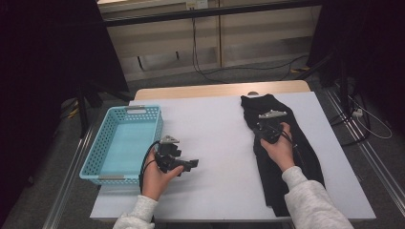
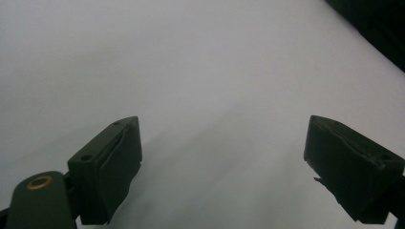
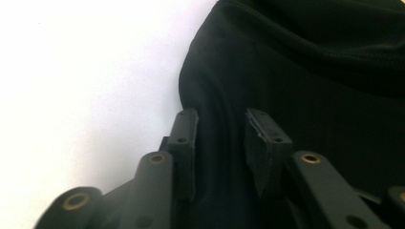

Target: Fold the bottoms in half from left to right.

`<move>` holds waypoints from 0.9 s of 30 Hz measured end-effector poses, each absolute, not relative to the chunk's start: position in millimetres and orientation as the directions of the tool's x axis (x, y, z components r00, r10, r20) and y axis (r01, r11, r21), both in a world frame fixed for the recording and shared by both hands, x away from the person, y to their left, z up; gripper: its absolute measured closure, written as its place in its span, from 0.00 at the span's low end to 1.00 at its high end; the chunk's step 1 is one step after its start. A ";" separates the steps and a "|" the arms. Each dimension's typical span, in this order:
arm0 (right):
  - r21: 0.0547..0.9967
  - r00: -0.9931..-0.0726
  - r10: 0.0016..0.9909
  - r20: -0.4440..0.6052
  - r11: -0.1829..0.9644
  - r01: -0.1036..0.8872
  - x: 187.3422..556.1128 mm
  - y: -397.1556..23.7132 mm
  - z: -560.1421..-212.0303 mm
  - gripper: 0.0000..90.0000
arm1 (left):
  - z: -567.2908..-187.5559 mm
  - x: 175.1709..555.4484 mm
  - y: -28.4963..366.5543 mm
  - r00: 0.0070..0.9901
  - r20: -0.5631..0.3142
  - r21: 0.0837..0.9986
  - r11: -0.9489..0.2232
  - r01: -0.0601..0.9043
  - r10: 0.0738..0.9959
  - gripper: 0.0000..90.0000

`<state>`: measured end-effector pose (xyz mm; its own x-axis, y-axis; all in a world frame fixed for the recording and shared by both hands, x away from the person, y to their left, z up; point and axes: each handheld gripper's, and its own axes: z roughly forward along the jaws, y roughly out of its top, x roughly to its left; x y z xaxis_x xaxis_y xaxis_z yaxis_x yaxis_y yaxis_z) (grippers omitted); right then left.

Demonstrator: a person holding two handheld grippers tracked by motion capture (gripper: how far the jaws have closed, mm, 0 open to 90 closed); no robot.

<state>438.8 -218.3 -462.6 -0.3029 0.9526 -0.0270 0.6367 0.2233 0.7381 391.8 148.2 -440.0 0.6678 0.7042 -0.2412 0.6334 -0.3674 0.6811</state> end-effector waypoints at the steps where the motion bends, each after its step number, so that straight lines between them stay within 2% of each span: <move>1: 0.737 -0.302 0.953 -0.023 0.219 0.639 439.2 -219.1 -462.4 0.78 | -439.8 391.5 149.5 0.668 -0.238 0.677 -0.372 0.635 0.705 0.14; 5: 0.739 -0.304 0.953 -0.014 0.214 0.639 440.2 -223.9 -462.3 0.88 | -439.7 390.0 150.5 0.665 -0.243 0.680 -0.364 0.636 0.706 0.14; 8: 0.741 -0.298 0.954 0.022 0.184 0.645 440.8 -228.0 -462.3 0.91 | -440.9 390.3 151.1 0.663 -0.238 0.673 -0.372 0.639 0.710 0.14; 15: 0.745 -0.321 0.944 0.069 0.165 0.646 440.6 -227.9 -460.6 0.92 | -442.6 391.0 149.8 0.668 -0.243 0.668 -0.378 0.641 0.703 0.14; 27: 0.758 -0.397 0.916 0.067 0.211 0.617 435.0 -211.6 -454.0 0.93 | -441.9 391.8 148.8 0.665 -0.250 0.670 -0.370 0.643 0.704 0.14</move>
